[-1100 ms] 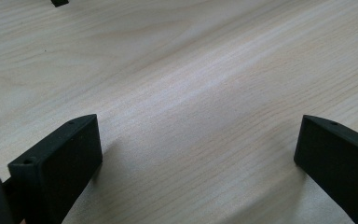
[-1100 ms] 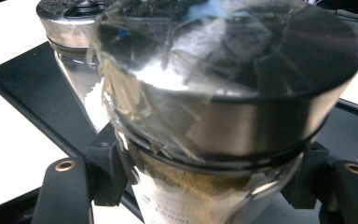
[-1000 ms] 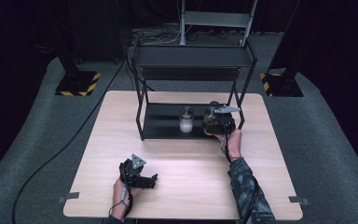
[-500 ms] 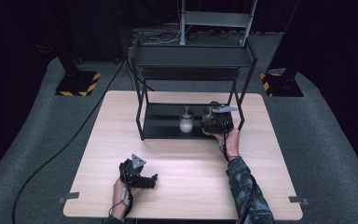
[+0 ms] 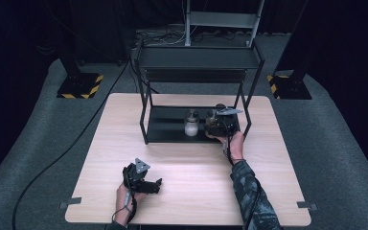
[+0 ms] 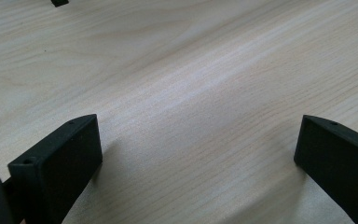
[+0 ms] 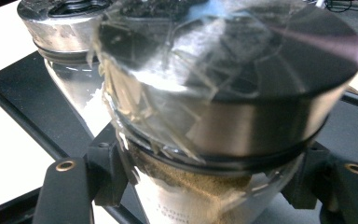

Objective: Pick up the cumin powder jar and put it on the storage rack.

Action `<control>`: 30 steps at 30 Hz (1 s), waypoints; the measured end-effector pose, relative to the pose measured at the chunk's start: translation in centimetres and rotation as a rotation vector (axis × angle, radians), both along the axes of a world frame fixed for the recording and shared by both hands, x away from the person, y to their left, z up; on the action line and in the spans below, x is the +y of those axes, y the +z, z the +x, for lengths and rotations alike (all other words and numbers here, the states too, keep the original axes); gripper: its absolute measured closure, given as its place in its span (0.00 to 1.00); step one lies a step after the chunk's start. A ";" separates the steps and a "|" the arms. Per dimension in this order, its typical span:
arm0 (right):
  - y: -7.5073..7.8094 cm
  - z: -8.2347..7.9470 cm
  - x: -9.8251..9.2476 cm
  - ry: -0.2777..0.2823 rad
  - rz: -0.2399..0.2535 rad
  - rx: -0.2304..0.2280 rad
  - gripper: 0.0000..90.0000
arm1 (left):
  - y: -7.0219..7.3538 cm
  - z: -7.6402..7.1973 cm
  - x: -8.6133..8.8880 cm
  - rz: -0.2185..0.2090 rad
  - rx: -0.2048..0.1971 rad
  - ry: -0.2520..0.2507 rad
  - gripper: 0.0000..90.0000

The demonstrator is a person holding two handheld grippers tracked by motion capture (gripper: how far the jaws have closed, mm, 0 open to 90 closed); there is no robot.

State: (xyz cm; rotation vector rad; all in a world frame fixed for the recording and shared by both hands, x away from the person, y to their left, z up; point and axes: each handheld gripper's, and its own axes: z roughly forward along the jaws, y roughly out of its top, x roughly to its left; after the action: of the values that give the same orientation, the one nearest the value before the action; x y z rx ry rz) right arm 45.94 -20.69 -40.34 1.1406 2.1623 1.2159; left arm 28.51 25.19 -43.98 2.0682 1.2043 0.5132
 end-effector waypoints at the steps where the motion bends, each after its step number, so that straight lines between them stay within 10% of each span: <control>1: -0.1 0.0 0.0 0.002 0.002 -0.002 0.34 | 0.0 0.0 0.0 0.000 0.000 0.000 0.00; 30: -1.6 0.8 0.7 0.047 -0.008 -0.033 0.34 | 0.0 0.0 0.0 0.000 0.000 0.000 0.00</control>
State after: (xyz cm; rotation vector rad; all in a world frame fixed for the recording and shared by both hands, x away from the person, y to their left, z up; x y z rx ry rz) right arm 46.74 -19.97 -41.98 1.0649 2.1787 1.2364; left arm 28.51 25.19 -43.98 2.0678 1.2044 0.5134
